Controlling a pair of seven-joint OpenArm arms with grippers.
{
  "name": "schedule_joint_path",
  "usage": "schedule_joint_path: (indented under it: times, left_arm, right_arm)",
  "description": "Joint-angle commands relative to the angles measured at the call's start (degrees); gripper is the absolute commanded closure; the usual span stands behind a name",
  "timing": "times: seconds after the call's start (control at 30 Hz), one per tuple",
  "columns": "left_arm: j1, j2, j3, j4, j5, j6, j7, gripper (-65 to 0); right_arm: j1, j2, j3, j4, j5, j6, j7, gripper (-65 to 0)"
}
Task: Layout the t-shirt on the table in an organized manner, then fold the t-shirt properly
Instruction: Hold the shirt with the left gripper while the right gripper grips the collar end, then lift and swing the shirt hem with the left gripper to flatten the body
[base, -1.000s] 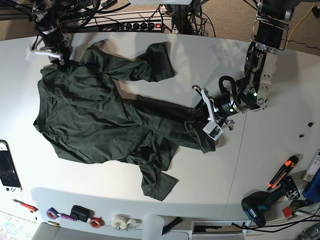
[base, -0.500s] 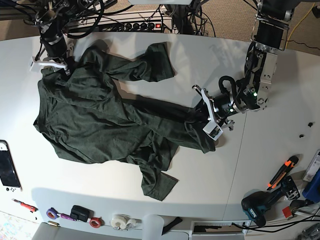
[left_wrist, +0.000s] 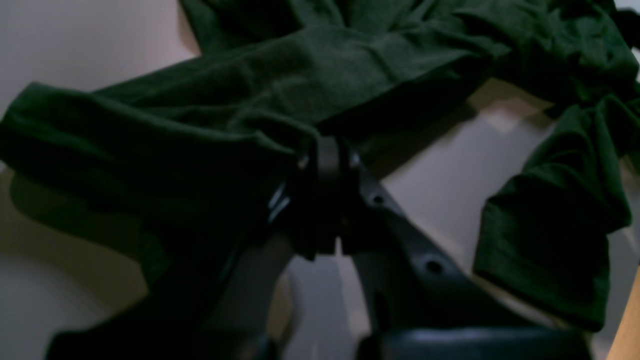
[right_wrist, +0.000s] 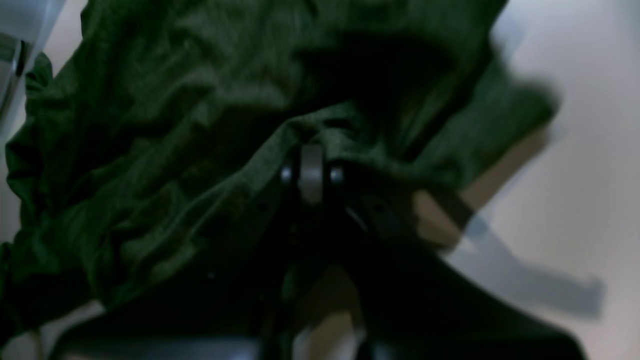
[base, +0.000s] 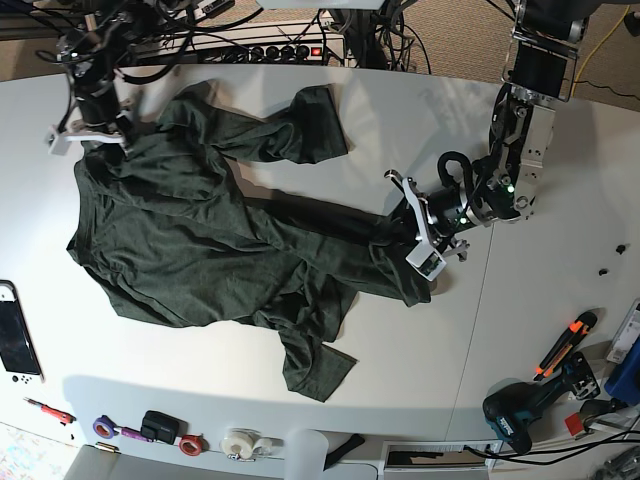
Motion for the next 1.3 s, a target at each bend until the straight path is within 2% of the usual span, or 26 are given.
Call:
schedule_joint_path:
  times: [0.0, 0.1, 0.47, 0.63, 0.73, 0.83, 0.93, 1.03, 1.13, 1.27]
  left_arm:
    - [-1.3, -1.2, -0.4, 0.9, -1.9, -0.4, -2.1, 0.0]
    - [-1.4, -3.8, -0.4, 0.9, -3.9, -0.4, -4.5, 0.0]
    - [-1.4, -8.9, -0.4, 1.0, -3.3, -0.3, -3.4, 0.0]
    - [-1.6, -9.2, -0.4, 1.0, 1.8, 3.3, -3.5, 0.0]
    - [-2.2, -9.8, -0.4, 1.0, 4.4, 5.6, -4.2, 0.0]
    - [-3.6, -10.5, -0.4, 1.3, 4.3, 8.0, -4.5, 0.0]
    - [-6.3, -10.4, -0.4, 2.2, 3.2, 9.2, -4.9, 0.0]
    - [-9.3, -10.4, -0.4, 2.8, 0.7, 9.2, -7.2, 0.0]
    - [-12.4, -10.4, -0.4, 2.9, 0.3, 9.3, -8.0, 0.0]
    - [-16.6, -10.4, -0.4, 2.8, 0.3, 9.3, -8.0, 0.0]
  right_arm:
    - [0.3, 1.6, 0.1, 1.0, 1.0, 0.7, 1.0, 0.0]
    - [0.3, 4.3, 0.1, 1.0, 1.0, 0.7, 0.6, 0.0]
    - [0.5, 12.5, 0.1, 1.0, -4.5, 0.6, 0.7, 0.0]
    - [0.5, 14.8, 0.1, 1.0, -5.0, 0.5, 0.6, 0.0]
    - [0.5, 15.1, 0.1, 1.0, -5.0, 0.4, 0.6, 0.0]
    - [0.5, 15.1, 0.1, 1.0, -4.7, 0.4, 0.6, 0.0]
    - [0.5, 15.1, 0.1, 1.0, 0.2, 0.5, 0.6, 0.0]
    - [1.7, 15.1, 0.1, 1.3, 6.2, 3.6, 0.4, 0.0]
    - [5.0, 15.0, 0.1, 1.5, 7.6, 6.2, 0.2, 0.0]
    - [10.4, 15.0, 0.1, 1.5, 7.7, 6.9, 0.3, 0.0]
